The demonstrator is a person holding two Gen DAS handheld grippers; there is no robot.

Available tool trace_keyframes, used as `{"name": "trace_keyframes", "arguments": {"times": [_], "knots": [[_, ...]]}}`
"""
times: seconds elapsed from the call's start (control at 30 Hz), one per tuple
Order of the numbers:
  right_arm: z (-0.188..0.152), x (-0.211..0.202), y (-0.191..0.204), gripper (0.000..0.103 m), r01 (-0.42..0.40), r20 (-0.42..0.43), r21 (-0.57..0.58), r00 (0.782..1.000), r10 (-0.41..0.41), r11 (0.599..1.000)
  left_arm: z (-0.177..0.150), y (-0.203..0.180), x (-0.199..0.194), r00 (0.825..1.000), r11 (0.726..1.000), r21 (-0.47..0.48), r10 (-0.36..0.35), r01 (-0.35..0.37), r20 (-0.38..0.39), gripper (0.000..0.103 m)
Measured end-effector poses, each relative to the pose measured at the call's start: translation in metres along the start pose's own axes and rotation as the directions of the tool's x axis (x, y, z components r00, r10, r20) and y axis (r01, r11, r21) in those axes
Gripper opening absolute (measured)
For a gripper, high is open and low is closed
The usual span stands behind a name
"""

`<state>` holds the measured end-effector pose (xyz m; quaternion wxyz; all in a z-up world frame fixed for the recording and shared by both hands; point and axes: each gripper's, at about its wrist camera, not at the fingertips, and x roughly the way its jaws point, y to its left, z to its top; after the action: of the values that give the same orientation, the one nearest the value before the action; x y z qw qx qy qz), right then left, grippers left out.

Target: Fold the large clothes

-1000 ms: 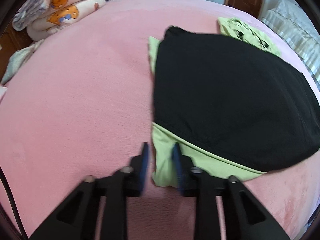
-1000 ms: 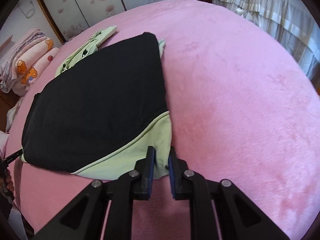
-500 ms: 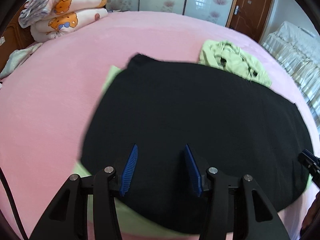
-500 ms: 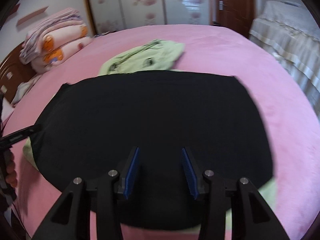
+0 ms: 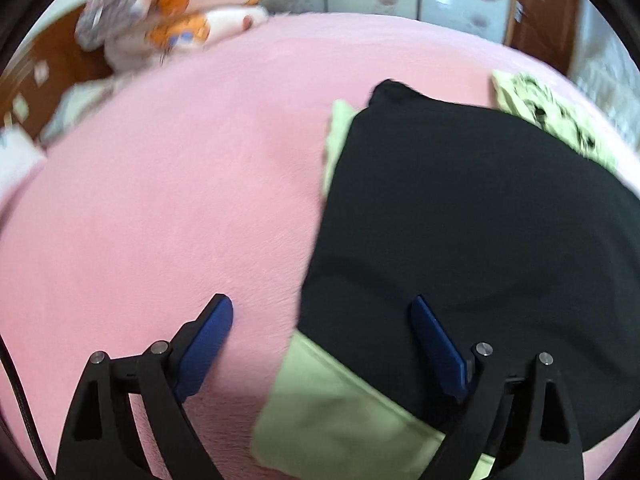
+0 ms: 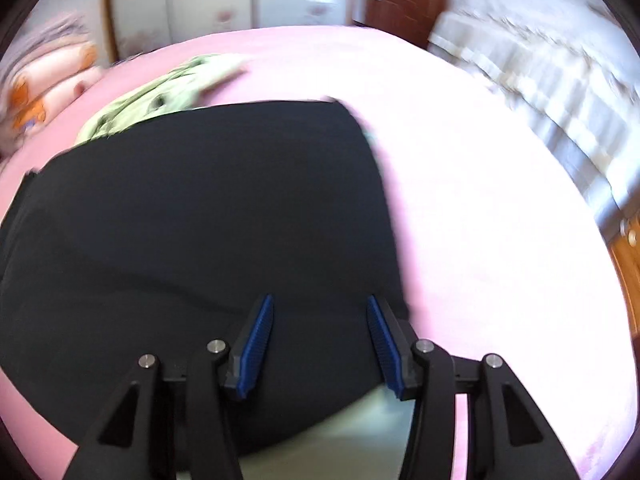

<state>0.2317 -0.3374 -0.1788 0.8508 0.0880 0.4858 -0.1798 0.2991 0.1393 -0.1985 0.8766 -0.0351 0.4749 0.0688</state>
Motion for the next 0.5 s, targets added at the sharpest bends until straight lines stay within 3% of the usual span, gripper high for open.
{"name": "trace_keyframes", "arguments": {"times": [0.07,0.17,0.3,0.5], "knots": [[-0.002,0.000,-0.017,0.053,0.019,-0.019,0.039,1.000,-0.019,0.999,0.000,0.009,0.001,1.000,1.000,-0.027,-0.008,0.008,-0.004,0.090],[-0.004,-0.001,-0.027,0.053,-0.016,-0.034,0.078,0.999,0.019,0.997,0.000,0.008,0.000,1.000,1.000,-0.017,0.012,-0.012,-0.003,0.090],[-0.001,-0.002,-0.011,0.053,0.030,-0.037,0.030,0.999,-0.029,0.999,0.004,0.002,-0.001,0.999,0.999,0.009,0.039,-0.039,-0.003,0.090],[0.001,0.003,-0.021,0.053,0.013,-0.052,0.034,0.999,-0.012,0.999,0.009,-0.003,-0.004,0.999,0.997,0.050,0.052,-0.051,-0.011,0.090]]}}
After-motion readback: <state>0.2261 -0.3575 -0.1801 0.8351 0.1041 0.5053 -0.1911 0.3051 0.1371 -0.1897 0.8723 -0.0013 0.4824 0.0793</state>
